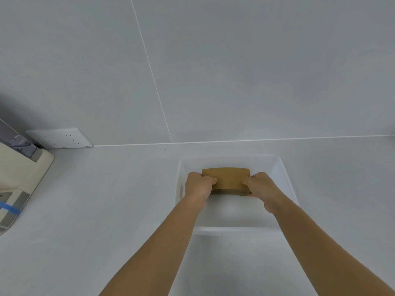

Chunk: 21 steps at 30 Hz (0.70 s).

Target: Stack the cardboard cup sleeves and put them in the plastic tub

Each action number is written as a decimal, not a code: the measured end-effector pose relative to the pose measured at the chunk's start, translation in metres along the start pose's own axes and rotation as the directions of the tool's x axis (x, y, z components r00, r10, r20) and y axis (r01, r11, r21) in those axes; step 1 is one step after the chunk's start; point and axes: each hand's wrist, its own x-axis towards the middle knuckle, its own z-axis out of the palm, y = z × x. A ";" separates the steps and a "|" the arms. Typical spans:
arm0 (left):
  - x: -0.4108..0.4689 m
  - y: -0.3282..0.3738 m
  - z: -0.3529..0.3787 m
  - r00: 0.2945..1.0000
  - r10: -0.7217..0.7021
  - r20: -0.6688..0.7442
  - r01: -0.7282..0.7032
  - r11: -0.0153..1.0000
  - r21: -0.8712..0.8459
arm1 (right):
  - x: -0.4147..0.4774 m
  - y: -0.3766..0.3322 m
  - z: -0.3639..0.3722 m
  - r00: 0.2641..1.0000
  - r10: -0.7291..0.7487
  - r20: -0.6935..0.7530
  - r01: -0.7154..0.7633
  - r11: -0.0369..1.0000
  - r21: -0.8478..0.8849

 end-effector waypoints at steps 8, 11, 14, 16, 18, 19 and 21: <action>0.002 -0.002 0.002 0.999 0.029 -0.028 -0.028 0.999 0.027 | 0.002 -0.002 0.001 1.000 0.012 -0.014 -0.012 0.999 0.052; 0.002 -0.003 0.002 0.999 0.037 -0.023 -0.036 0.998 0.046 | 0.001 -0.002 0.000 1.000 0.021 -0.014 -0.020 0.998 0.055; 0.001 -0.001 0.002 0.999 0.035 -0.010 -0.034 0.998 0.055 | 0.000 -0.002 -0.001 0.999 0.027 -0.022 -0.026 0.998 0.051; 0.000 0.001 0.001 1.000 0.019 0.009 -0.019 0.999 0.042 | -0.002 -0.002 -0.003 0.999 0.029 -0.028 -0.027 0.998 0.062; -0.001 0.003 0.000 1.000 -0.012 0.023 0.011 1.000 0.017 | -0.005 -0.005 -0.006 0.999 0.023 -0.035 -0.021 0.998 0.064; 0.002 0.003 -0.001 0.999 -0.013 0.030 0.013 1.000 0.006 | -0.004 -0.005 -0.009 0.999 0.005 -0.046 -0.002 0.998 0.068; -0.006 0.011 -0.005 1.000 -0.006 0.017 0.006 1.000 0.011 | -0.009 -0.008 -0.016 0.996 -0.017 -0.084 0.023 0.997 0.074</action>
